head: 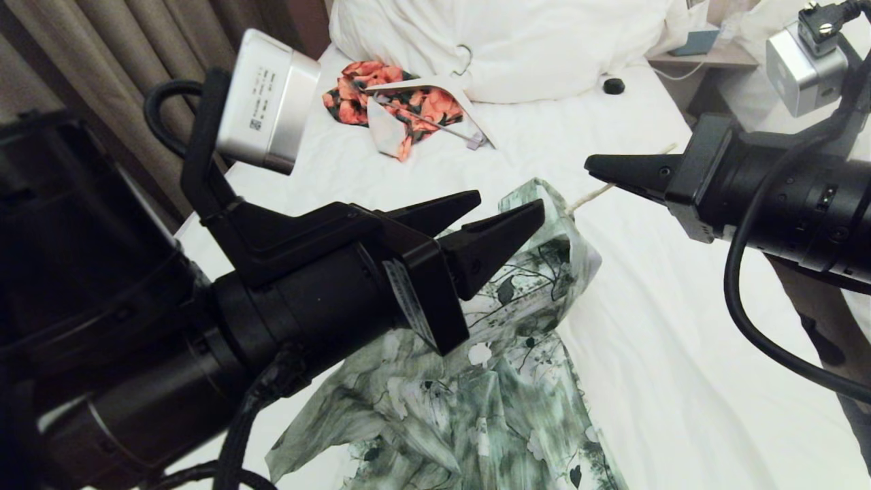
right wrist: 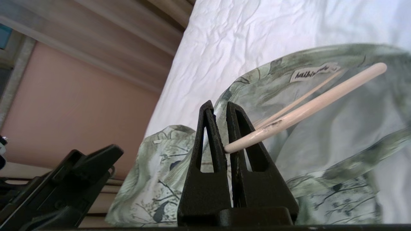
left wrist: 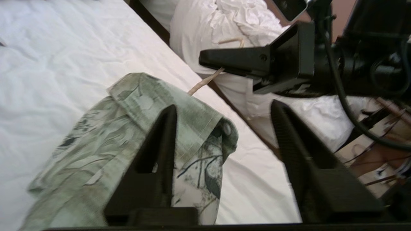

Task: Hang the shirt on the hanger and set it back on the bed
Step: Take the clothes hanger out of the clothes

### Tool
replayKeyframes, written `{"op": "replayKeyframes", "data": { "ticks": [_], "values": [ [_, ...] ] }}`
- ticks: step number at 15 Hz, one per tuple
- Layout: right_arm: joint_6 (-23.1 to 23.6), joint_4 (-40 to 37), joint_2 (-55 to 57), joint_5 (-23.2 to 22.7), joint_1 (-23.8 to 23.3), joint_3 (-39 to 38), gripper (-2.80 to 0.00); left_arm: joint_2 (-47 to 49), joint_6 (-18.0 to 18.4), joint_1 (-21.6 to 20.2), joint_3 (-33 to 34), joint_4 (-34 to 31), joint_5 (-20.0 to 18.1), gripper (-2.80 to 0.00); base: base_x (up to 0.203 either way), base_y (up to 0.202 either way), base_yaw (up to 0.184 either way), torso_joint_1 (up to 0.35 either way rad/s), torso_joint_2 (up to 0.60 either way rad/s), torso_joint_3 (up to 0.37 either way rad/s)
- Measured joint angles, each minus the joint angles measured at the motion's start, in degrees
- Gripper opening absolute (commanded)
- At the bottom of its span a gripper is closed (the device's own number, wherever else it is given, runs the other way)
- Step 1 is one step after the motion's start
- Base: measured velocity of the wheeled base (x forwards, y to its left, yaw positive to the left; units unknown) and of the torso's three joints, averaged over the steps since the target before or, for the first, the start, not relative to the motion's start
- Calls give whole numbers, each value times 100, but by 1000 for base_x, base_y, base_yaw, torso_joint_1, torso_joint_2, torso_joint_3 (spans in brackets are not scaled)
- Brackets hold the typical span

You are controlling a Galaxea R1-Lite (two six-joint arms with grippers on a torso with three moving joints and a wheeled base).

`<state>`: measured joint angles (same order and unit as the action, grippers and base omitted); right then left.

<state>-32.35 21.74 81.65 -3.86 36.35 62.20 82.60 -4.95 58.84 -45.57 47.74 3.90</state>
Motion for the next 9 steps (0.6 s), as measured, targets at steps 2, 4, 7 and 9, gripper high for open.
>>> {"op": "replayKeyframes", "data": {
  "ticks": [2,4,7,9],
  "values": [
    [43,-38,-25,17,0,42,-280,-58,99,-42,36,-123,-32,0,0,0,0,0,0,0],
    [63,-243,-78,29,2,106,-280,-166,115,-246,26,-328,-207,0,0,0,0,0,0,0],
    [69,-287,-123,39,0,156,-280,-574,117,-602,-91,-769,-594,0,0,0,0,0,0,0],
    [74,-289,-123,35,-1,158,-280,-874,86,-863,-296,-1337,-676,-184,0,0,0,0,0,0]
  ]
}}
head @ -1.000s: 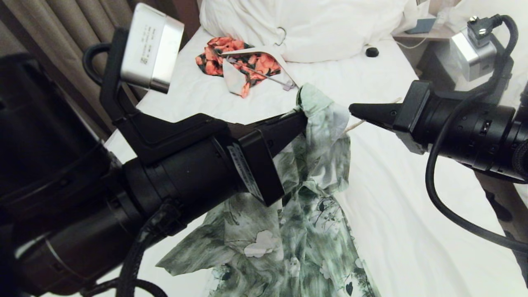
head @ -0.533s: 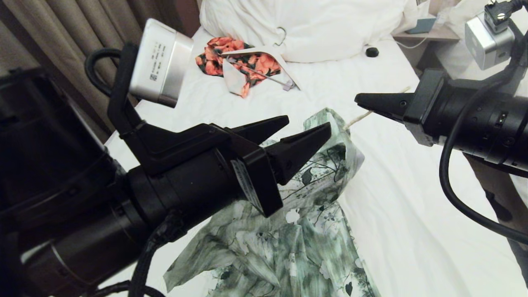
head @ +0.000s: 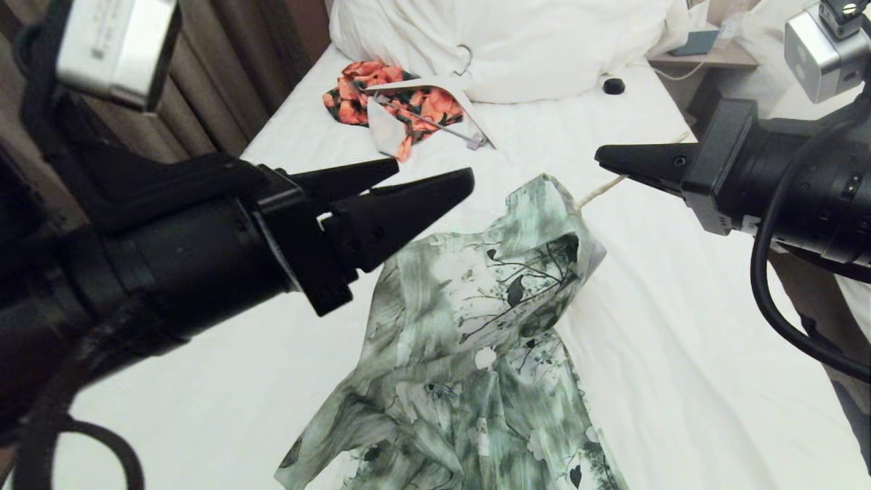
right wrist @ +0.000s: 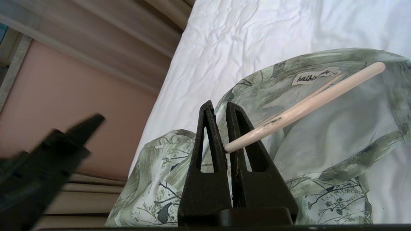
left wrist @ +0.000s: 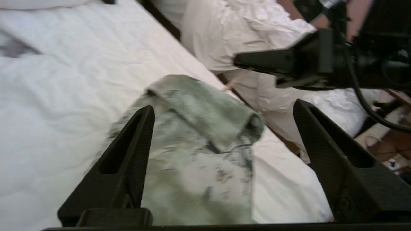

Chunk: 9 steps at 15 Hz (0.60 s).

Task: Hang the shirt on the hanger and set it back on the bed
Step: Take the clothes hanger out of the clothes

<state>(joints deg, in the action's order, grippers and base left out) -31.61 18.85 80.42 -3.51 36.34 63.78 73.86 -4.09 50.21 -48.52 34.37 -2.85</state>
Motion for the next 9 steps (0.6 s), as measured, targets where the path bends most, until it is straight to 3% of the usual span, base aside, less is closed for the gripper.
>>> {"op": "replayKeyframes", "data": {
  "ticks": [1,5,9],
  "values": [
    [33,0,0,-2,-4,5,-280,-84,-19,-148,-68,-86,-14,-280,0,0,0,0,0,0],
    [277,-51,36,-6,-113,11,-280,-176,-127,-353,-131,-110,-235,-280,0,0,0,0,0,0],
    [820,-557,50,24,-264,97,-280,-149,-177,-618,-133,-126,-564,-280,0,0,0,0,0,0]
  ]
}}
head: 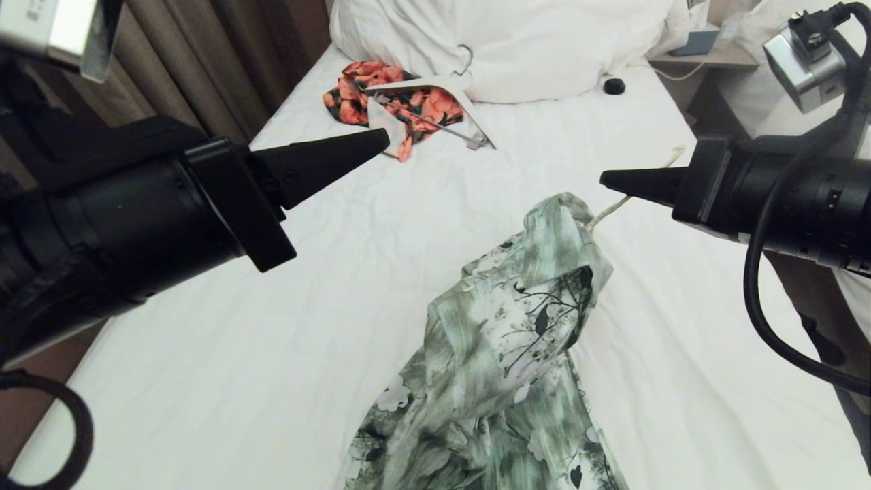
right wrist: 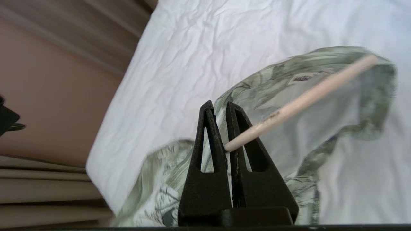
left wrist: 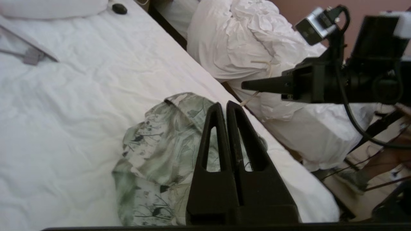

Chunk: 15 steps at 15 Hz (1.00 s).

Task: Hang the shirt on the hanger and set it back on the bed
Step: Take the clothes hanger out of the clothes

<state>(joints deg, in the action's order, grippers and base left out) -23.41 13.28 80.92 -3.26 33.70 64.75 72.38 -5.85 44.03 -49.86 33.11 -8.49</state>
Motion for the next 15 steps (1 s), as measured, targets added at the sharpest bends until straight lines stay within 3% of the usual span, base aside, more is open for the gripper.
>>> {"op": "replayKeyframes", "data": {
  "ticks": [5,11,15],
  "values": [
    [230,44,-148,24,-52,34,-280,78,1,-36,5,3,1,-280,0,0,0,11,-53,-43],
    [246,96,-218,24,-80,65,-280,-44,12,-34,-44,-111,29,-280,0,0,0,112,-440,-327],
    [335,105,-256,23,-96,34,-280,-240,29,-53,-394,-1353,51,-280,0,0,0,170,-518,-357]
  ]
}}
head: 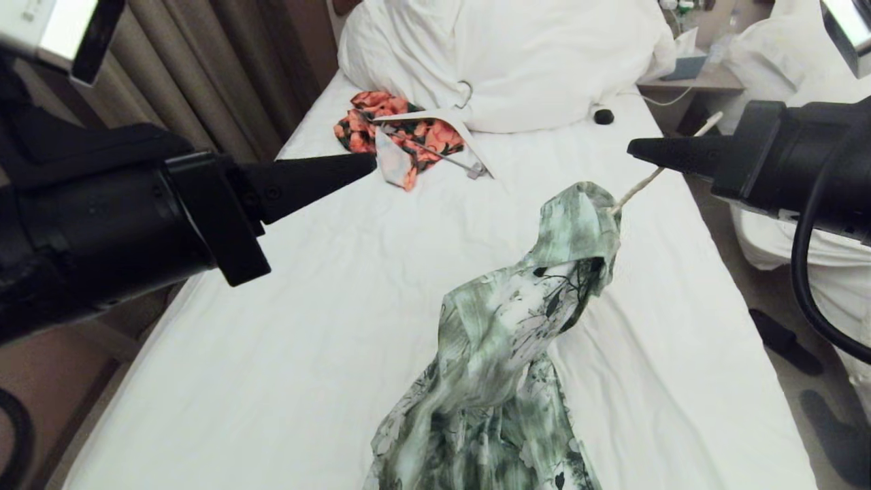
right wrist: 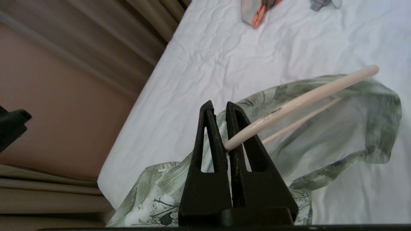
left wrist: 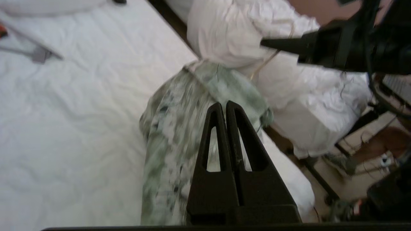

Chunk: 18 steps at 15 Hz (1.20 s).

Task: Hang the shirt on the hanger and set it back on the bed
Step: Take the clothes hanger out of the clothes

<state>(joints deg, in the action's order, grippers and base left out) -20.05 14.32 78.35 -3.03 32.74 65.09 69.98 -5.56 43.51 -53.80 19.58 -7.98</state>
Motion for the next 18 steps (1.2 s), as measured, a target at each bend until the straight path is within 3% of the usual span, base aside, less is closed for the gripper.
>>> {"op": "replayKeyframes", "data": {
  "ticks": [2,9,18],
  "values": [
    [10,0,-16,1,-9,-18,-280,-38,7,-38,-136,-459,-11,-280,0,0,0,184,-555,-365],
    [200,11,-36,6,-130,-37,-280,-115,16,-38,-175,-491,-24,-280,0,0,0,226,-587,-364],
    [470,219,-36,0,-260,-41,-280,-86,16,-35,-166,-484,-45,-280,0,0,0,151,-362,-210]
  ]
}}
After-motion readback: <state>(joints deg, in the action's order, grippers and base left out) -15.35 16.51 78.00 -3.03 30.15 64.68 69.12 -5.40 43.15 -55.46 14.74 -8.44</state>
